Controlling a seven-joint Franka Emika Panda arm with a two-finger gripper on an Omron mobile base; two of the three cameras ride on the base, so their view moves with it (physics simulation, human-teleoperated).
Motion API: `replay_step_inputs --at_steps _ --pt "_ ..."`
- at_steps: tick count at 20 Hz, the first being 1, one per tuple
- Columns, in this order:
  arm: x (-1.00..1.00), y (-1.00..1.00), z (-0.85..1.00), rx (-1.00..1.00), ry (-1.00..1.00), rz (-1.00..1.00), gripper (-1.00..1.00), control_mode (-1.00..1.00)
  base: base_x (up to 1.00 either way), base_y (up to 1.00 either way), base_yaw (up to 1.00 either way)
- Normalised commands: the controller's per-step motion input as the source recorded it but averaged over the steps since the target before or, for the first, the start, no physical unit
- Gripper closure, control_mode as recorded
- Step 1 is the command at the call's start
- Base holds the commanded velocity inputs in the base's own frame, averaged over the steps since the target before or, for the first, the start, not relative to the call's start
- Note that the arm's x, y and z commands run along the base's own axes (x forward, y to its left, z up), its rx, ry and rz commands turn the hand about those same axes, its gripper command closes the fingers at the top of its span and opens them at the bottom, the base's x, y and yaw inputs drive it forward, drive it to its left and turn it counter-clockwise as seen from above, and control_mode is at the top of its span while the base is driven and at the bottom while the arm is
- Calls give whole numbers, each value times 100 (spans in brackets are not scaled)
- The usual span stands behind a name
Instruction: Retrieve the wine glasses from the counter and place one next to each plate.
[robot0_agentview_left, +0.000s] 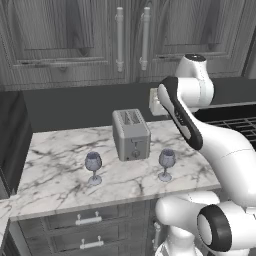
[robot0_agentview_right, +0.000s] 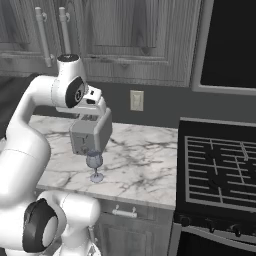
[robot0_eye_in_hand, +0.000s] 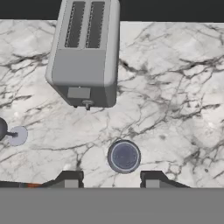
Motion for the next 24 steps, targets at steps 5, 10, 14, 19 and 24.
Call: replay_step_inputs --at_steps 5,10,14,19,24 --pt "0 3 0 0 0 0 -100 -100 0 0 0" --pt "-30 0 -1 0 -7 0 -100 -100 0 0 0" --pt "-69 0 0 0 -22 0 -100 -100 0 0 0" --pt "-83 0 10 6 -18 -18 -100 -100 0 0 0" --pt "-66 0 21 19 -3 -35 -100 -100 0 0 0"
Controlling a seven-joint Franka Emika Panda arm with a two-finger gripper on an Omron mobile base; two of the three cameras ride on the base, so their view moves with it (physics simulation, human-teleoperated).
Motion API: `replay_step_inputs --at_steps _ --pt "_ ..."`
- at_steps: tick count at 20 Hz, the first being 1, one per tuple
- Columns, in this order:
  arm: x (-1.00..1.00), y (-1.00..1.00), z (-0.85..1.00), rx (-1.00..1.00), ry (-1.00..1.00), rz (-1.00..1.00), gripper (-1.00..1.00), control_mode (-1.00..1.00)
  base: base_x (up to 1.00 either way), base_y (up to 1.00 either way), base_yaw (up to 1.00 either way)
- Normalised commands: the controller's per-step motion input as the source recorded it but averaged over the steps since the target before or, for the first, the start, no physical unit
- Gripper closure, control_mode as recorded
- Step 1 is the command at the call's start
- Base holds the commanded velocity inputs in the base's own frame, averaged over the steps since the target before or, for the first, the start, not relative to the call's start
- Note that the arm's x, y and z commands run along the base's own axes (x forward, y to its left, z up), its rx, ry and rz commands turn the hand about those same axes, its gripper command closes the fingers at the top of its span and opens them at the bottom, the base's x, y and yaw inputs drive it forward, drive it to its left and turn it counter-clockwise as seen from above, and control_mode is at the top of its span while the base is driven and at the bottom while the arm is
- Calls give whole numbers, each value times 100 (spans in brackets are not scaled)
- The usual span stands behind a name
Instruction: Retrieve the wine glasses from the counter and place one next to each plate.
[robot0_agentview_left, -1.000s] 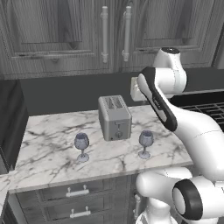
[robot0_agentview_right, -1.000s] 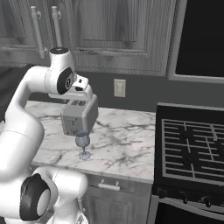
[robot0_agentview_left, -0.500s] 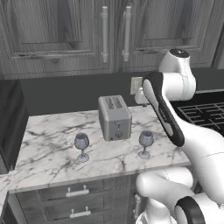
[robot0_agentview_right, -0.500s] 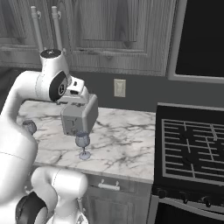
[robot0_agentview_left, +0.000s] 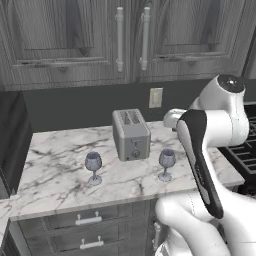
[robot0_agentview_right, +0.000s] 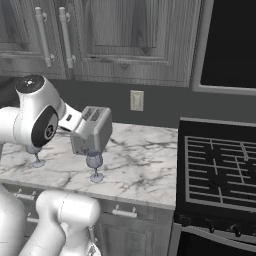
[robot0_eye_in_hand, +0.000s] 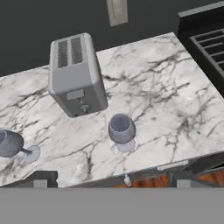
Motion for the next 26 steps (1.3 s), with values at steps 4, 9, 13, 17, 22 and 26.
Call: replay_step_inputs --at_steps 4,9,13,17,22,26 --pt "-55 0 24 35 0 -37 -100 -100 0 0 0" --pt "-34 -2 17 42 5 -34 -100 -100 0 0 0" --pt "-24 -20 4 47 8 -25 -100 -100 0 0 0" --pt "-13 -31 0 54 1 -20 -100 -100 0 0 0" --pt "-1 -38 0 46 6 -8 -100 -100 0 0 0" --pt "0 -35 -3 39 17 -2 -100 -100 0 0 0"
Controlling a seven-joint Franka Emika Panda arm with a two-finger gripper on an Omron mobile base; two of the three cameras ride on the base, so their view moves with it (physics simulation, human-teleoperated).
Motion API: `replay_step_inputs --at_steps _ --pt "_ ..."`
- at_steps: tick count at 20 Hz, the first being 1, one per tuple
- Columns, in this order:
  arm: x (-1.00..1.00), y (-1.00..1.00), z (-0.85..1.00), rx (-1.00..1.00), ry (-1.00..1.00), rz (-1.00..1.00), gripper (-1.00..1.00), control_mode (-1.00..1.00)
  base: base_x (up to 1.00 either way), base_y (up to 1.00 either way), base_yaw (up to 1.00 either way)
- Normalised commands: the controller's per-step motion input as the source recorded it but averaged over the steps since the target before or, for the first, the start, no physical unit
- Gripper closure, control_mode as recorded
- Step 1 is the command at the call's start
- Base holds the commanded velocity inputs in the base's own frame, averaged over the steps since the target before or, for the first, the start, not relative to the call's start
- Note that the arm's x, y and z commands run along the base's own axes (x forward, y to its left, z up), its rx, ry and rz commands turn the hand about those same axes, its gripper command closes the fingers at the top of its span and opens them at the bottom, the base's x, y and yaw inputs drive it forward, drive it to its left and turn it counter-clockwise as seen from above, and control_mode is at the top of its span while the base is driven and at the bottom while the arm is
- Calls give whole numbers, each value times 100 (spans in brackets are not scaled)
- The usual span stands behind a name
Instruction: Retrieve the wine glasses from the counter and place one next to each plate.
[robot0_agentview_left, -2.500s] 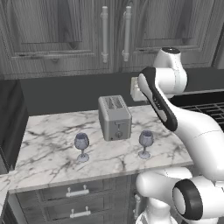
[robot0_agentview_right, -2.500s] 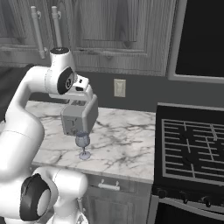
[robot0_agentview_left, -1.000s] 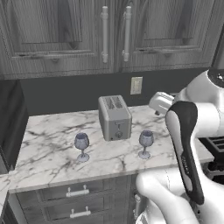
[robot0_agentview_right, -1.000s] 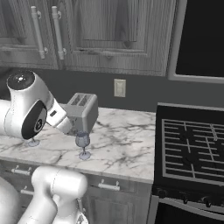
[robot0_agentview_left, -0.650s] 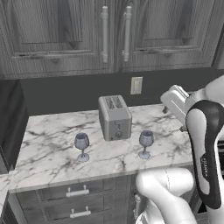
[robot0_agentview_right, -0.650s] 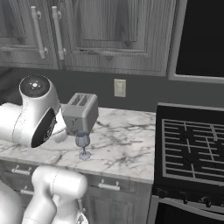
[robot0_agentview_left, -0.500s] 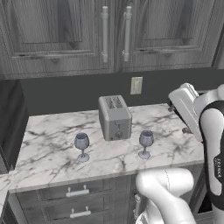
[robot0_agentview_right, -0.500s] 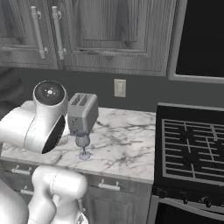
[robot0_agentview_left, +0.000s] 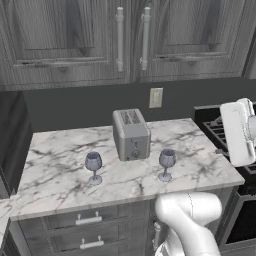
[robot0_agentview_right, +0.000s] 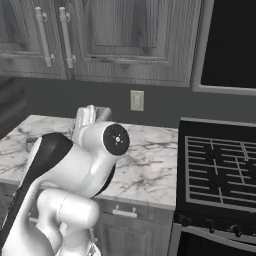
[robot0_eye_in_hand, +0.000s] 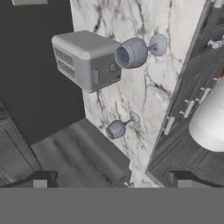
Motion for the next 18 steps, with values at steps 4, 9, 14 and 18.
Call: replay_step_inputs --at_steps 4,9,14,18 --pt "1 -10 -11 25 30 0 -100 -100 0 0 0" --pt "13 -6 -8 25 34 0 -100 -100 0 0 0" --pt "12 -15 -19 21 17 0 -100 -100 0 0 0" --pt "13 -8 -36 14 1 0 -100 -100 0 0 0"
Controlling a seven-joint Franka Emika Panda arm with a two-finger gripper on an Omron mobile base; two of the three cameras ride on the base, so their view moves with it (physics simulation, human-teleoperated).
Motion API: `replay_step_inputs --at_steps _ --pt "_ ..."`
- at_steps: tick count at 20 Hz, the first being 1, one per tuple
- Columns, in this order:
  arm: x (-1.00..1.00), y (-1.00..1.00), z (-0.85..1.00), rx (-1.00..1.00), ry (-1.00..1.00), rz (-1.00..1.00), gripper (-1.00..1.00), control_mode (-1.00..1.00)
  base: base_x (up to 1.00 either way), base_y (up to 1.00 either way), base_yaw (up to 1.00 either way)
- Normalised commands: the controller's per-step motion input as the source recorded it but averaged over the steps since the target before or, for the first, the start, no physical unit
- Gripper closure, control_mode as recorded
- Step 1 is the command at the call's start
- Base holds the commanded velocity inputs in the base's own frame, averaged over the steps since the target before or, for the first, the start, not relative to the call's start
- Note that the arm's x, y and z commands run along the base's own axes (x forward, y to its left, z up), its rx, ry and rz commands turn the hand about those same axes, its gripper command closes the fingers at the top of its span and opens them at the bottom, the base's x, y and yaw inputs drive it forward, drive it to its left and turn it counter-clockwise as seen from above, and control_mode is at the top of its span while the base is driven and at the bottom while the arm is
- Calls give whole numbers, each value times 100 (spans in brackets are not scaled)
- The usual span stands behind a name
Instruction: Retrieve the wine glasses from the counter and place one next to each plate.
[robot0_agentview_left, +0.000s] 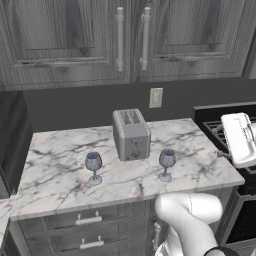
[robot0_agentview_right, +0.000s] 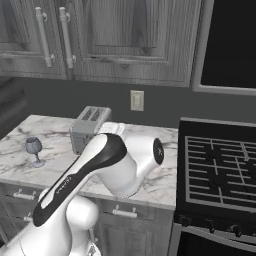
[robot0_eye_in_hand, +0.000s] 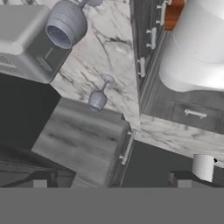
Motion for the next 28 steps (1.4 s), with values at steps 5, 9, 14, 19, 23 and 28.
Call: replay_step_inputs --at_steps 5,9,14,19,23,28 --pt "15 -1 -43 5 -2 0 -100 -100 0 0 0" --pt "12 -1 -41 4 6 3 -100 -100 0 0 0" --pt "14 0 -41 4 14 6 -100 -100 0 0 0" --pt "27 0 -40 4 20 7 -100 -100 0 0 0" --pt "30 0 -40 3 20 8 -100 -100 0 0 0" --pt "37 0 -35 2 15 6 -100 -100 0 0 0"
